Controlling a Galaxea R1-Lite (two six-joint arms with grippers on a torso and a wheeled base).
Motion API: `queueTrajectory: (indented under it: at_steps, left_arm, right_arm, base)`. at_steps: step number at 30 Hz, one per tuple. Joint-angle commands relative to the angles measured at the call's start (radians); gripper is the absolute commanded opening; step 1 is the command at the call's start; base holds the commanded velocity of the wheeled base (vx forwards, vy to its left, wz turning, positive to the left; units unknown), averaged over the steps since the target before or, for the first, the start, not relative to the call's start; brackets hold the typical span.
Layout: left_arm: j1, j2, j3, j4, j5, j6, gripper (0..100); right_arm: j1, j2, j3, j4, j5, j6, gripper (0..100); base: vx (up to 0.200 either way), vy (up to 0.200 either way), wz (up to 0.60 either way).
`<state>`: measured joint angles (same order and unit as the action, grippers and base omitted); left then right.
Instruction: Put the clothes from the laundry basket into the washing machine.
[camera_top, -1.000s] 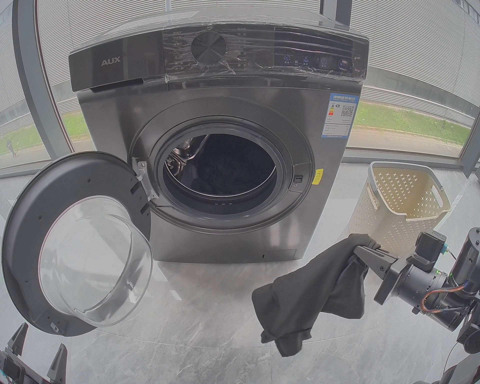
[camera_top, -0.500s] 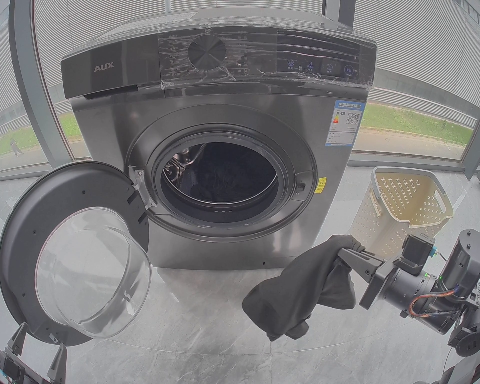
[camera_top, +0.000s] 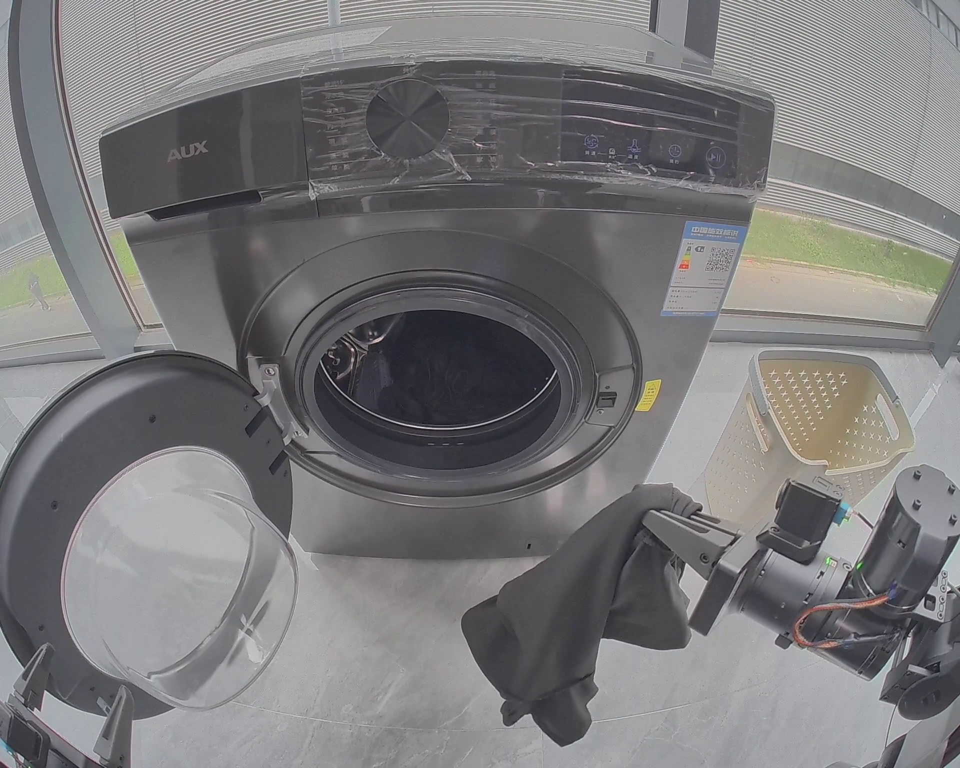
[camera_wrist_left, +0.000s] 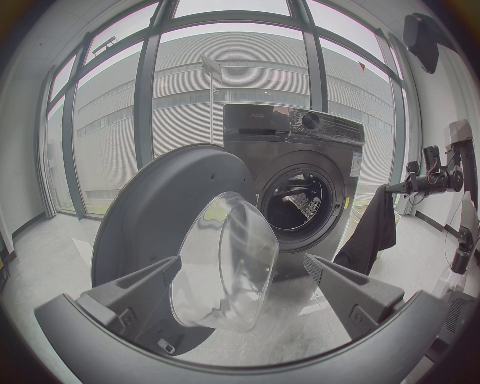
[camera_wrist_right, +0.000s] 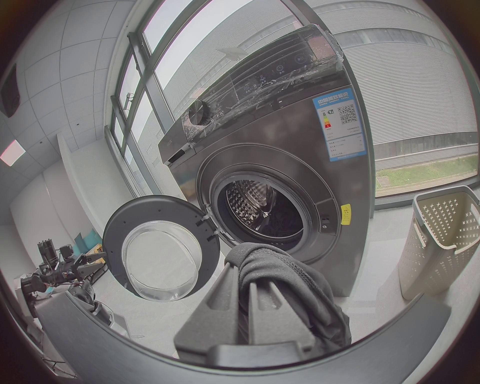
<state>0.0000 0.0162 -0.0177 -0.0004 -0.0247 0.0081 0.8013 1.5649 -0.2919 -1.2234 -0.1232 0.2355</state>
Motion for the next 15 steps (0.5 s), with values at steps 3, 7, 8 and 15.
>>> queueTrajectory:
  at_steps: [3, 7, 8, 15]
  left_arm:
    - [-0.002, 0.008, -0.127, -0.102, -0.093, -0.045, 100]
    - [0.014, 0.130, -0.143, -0.098, -0.393, -0.050, 100]
    - [0.014, 0.130, -0.143, -0.098, -0.393, -0.050, 100]
    - [-0.026, 0.553, -0.171, -0.240, -0.595, -0.023, 100]
  right_arm:
    - [0.027, 0.030, -0.035, -0.002, -0.003, 0.005, 0]
    - [0.039, 0.061, -0.069, -0.031, -0.001, 0.008, 0]
    - [0.039, 0.061, -0.069, -0.031, -0.001, 0.008, 0]
    - [0.076, 0.257, -0.193, -0.143, -0.096, 0.007, 0]
  base:
    - [0.000, 0.000, 0.00]
    - [0.000, 0.000, 0.00]
    - [0.000, 0.000, 0.00]
    - [0.000, 0.000, 0.00]
